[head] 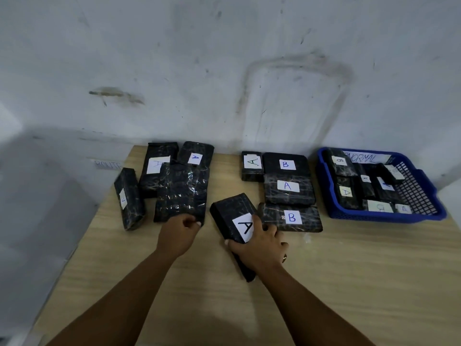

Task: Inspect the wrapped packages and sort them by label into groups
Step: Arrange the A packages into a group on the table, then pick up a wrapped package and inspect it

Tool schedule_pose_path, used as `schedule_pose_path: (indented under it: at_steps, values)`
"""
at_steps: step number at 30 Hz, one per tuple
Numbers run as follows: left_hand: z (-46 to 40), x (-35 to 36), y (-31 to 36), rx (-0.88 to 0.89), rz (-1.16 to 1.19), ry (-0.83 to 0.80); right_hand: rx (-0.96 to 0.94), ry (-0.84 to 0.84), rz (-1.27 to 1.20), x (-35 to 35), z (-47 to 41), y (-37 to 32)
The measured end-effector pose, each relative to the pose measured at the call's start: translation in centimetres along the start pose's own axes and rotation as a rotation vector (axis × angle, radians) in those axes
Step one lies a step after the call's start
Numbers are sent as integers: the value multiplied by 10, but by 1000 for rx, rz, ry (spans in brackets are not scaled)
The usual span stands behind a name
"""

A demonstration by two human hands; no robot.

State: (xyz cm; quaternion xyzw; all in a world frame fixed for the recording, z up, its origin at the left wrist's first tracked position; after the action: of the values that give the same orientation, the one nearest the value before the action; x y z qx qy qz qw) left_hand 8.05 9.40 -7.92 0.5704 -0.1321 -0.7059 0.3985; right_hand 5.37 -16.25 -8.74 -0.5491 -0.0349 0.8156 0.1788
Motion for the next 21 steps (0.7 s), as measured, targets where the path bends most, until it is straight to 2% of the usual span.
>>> schedule_pose_path:
  at_steps: [8,11,14,16,21]
  values:
    - [-3,30,-49,31,-278,-147,165,37,-20,21,-13,-14]
    - [-12,39,-69,126,-422,-164,82,49,-20,21,-19,-24]
    - [-12,41,-72,197,-516,-127,-171,52,76,28,-13,-39]
    - [-2,38,-65,233,-475,-96,-284,17,196,42,-6,-43]
    - [2,43,-67,307,-474,-17,-194,19,202,44,-21,-50]
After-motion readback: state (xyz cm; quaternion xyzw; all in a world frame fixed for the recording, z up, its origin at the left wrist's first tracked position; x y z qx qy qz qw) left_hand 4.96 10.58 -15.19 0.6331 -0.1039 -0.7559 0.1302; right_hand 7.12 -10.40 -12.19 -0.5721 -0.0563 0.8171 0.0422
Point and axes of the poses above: each hand's wrist, its own z-axis away from the middle knuckle, its own x-axis out of the palm, y = z × x, the point moved 10 cm from there along -z, towards the middle knuckle, and after that the axes turned 4 degrees about -x, right-handed, at the moved point
